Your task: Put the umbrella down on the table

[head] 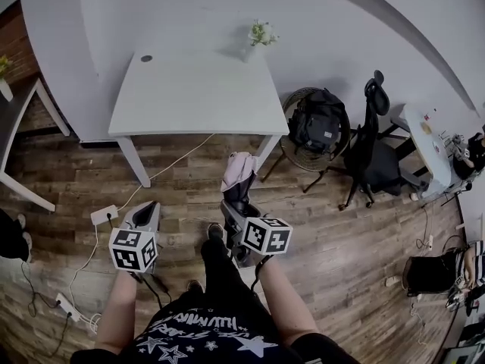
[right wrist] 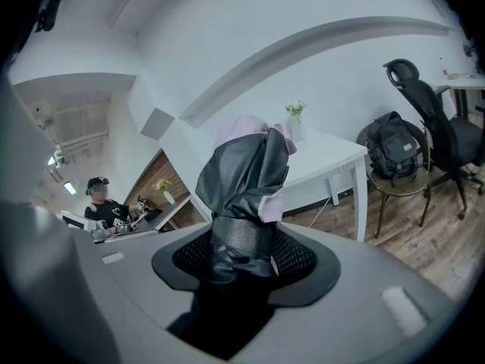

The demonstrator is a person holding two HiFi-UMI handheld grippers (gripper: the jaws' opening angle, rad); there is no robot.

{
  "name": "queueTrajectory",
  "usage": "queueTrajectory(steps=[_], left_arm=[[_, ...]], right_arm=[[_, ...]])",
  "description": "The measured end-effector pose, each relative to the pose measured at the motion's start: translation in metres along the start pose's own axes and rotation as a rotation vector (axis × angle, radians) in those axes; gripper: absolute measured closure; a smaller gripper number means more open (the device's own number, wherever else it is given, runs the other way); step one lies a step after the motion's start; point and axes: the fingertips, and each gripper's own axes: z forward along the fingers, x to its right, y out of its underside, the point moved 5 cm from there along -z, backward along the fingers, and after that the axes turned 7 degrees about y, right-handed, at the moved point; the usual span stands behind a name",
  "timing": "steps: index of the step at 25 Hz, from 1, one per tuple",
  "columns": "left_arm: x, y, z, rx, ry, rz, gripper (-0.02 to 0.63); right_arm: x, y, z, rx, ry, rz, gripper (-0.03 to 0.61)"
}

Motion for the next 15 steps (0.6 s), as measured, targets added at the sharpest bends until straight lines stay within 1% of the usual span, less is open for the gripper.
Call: queueTrajectory(steps=[5,15], left_arm=[[-0.023,-0.017,0.032,-0.008,-0.044,0.017,0.611],[-0.08,-0.078,0.13,0.01,-0.144,-0.021,0.611]], right_arm=[[0.016,-0.03,0.047,-0.008,-0.037,-0.01,0.339],[0.055,-0.119,0.171,-0.053,-0.104,-0.015,0.337]])
